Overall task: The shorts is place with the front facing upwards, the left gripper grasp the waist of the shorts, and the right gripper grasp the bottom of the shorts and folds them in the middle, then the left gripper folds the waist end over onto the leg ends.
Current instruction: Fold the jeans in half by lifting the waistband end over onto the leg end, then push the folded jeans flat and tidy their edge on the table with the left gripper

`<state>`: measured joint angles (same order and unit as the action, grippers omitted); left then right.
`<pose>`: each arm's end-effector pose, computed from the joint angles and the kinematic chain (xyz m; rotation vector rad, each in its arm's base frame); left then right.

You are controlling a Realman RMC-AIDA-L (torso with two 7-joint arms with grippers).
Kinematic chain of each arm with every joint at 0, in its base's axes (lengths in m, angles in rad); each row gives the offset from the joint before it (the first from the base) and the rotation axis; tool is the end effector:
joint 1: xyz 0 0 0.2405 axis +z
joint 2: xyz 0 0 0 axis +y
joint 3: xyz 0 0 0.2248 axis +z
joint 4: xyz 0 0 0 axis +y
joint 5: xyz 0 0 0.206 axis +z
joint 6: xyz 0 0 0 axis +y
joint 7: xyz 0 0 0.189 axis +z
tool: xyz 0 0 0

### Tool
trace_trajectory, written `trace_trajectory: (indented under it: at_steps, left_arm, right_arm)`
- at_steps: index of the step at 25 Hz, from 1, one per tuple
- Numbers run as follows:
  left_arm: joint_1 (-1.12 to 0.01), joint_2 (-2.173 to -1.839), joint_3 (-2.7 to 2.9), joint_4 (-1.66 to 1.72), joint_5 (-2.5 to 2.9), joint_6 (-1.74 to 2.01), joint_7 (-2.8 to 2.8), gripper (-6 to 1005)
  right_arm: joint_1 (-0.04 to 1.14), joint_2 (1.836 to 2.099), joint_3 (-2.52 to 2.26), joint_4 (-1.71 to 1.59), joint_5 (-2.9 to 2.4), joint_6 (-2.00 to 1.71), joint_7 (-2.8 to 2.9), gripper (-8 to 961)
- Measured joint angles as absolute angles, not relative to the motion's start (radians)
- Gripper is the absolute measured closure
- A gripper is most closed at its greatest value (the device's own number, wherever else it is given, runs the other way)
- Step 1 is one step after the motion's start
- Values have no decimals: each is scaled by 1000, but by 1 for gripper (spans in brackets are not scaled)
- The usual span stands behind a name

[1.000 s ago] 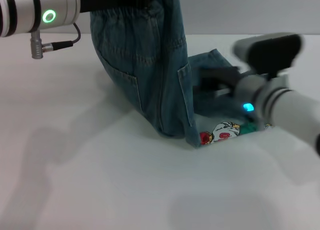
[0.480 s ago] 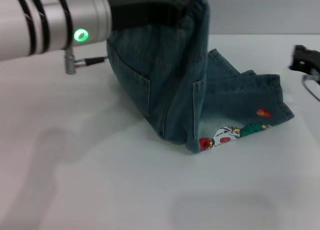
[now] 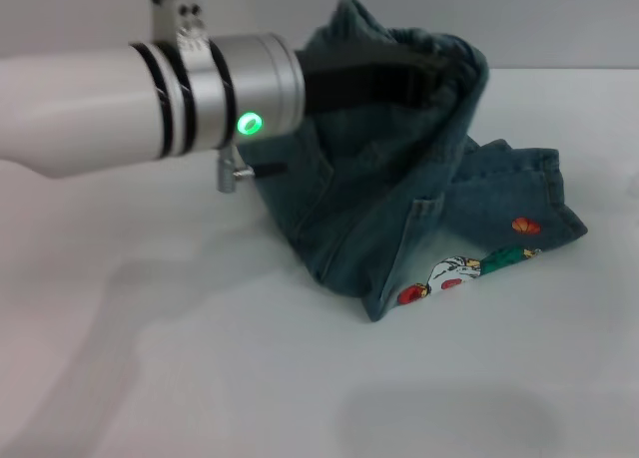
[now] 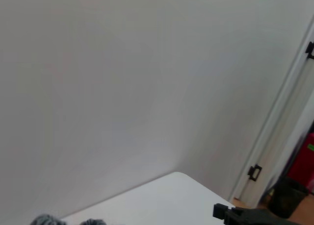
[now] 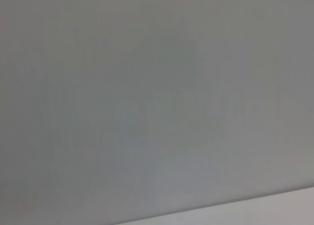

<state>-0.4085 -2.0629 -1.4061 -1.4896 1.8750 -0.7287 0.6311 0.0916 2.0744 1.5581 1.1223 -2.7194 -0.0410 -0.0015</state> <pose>-0.0327 0.3612 -0.0507 -2.5095 -0.8035 -0.7358 0.3063 0.3885 0.0513 -1.4908 0.9746 0.4400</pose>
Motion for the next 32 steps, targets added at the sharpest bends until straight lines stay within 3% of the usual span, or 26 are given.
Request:
trace_trajectory:
  at_steps: [16, 19, 25, 30, 32]
  left_arm:
    - [-494, -2069, -1188, -1315, 1689, -496, 840, 839]
    - [-497, -2069, -1176, -1320, 1689, -487, 841, 645]
    - [-473, -2065, -1176, -1326, 1689, -487, 841, 374]
    - [-420, -2062, -1184, -1315, 1689, -484, 844, 184]
    - [-389, -2062, -1188, -1321, 1689, -475, 857, 195]
  right_arm:
    - [86, 2075, 1537, 1144, -2726, -40, -2, 953]
    - [85, 2075, 1530, 1145, -2726, -40, -2, 953]
    - [80, 2074, 1484, 1153, -2748, -60, -3, 953]
    - [65, 2075, 1426, 1189, -2816, -122, -3, 953]
    - [48, 2075, 1399, 1194, -2819, -190, -3, 953]
